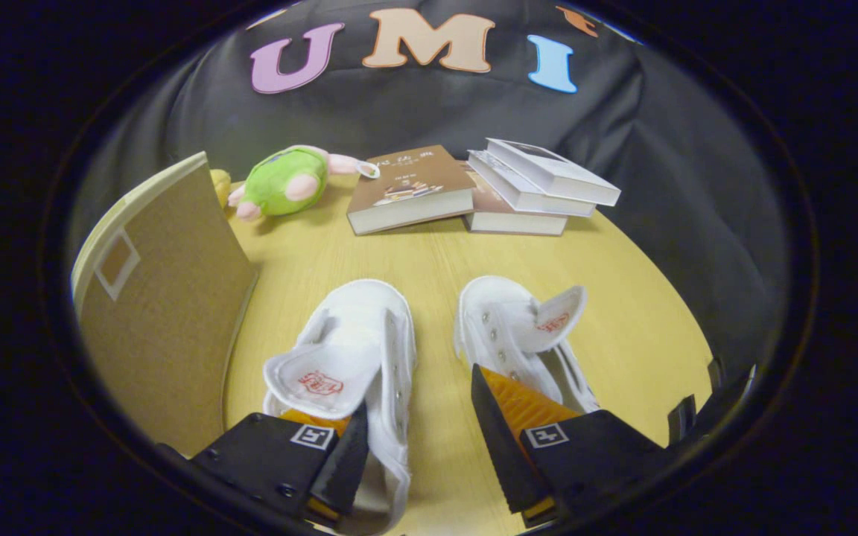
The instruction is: Open the storage box then place both shoes into the box .Put the left shoe in first, then the right shoe, with the right side of both shoes facing outward in a uniform manner.
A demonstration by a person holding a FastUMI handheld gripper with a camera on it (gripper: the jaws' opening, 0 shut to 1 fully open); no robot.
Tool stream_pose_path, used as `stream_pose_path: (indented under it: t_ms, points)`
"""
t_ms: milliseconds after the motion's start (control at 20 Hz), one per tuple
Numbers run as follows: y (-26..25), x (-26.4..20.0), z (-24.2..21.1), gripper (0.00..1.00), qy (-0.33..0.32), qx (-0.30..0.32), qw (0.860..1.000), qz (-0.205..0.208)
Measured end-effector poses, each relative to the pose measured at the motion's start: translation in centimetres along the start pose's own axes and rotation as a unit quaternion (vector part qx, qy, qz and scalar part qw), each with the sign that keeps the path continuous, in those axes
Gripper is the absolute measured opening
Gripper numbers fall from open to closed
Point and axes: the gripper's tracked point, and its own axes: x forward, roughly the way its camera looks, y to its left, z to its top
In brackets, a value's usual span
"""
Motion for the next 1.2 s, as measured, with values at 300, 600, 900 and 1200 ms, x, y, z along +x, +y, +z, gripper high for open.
stream_pose_path:
  t_ms: [300,600,900,1200]
  points:
    - [2.1,0.1,-0.1,0.34,0.003,0.003,1.000,0.022]
    - [2.0,-0.1,-0.6,0.27,-0.007,0.060,0.998,0.002]
    - [2.0,-0.2,-0.3,0.13,-0.024,0.095,0.995,0.006]
    - [2.2,-0.8,0.5,0.13,-0.051,0.120,0.991,0.001]
